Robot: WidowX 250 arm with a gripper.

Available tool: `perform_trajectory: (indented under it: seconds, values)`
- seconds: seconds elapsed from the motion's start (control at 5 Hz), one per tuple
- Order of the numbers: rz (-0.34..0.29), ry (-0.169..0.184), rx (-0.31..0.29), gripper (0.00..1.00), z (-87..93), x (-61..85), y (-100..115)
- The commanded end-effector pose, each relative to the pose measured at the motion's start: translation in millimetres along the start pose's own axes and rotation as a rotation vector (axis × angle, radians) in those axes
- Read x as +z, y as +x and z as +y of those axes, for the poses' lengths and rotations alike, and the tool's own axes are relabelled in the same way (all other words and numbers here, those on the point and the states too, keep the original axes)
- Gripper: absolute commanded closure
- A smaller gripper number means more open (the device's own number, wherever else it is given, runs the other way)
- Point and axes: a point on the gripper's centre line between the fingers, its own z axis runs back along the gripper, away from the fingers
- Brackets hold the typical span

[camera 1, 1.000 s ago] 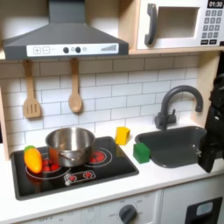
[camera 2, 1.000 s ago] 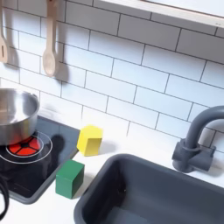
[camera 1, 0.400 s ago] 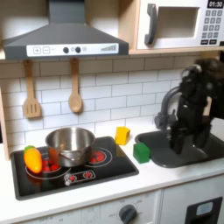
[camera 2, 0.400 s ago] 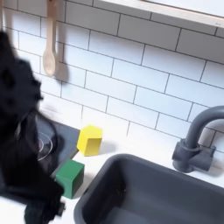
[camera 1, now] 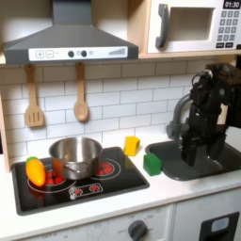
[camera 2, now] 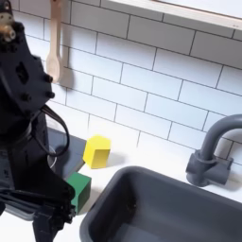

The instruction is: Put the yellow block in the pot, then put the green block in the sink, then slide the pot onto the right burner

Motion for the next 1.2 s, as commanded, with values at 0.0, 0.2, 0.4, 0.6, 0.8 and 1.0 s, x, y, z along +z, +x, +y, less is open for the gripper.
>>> perform_trajectory:
  seconds: [0.0,0.2,0.4,0.6,0.8,1.0]
  values:
    - [0.001,0.000,0.002,0.00,0.3,-0.4,-0.2]
    - [-0.004,0.004,0.005,0.00,4.1,-3.4,7.1]
    - [-0.011,0.024,-0.004,0.00,12.3,-13.1,28.2]
    - [-0.030,0.023,-0.031,0.00,13.6,-13.7,47.4]
    - [-0.031,0.035,-0.041,0.00,14.3,-19.8,61.8]
    - [-0.033,0.060,-0.042,0.00,18.2,-25.9,74.4]
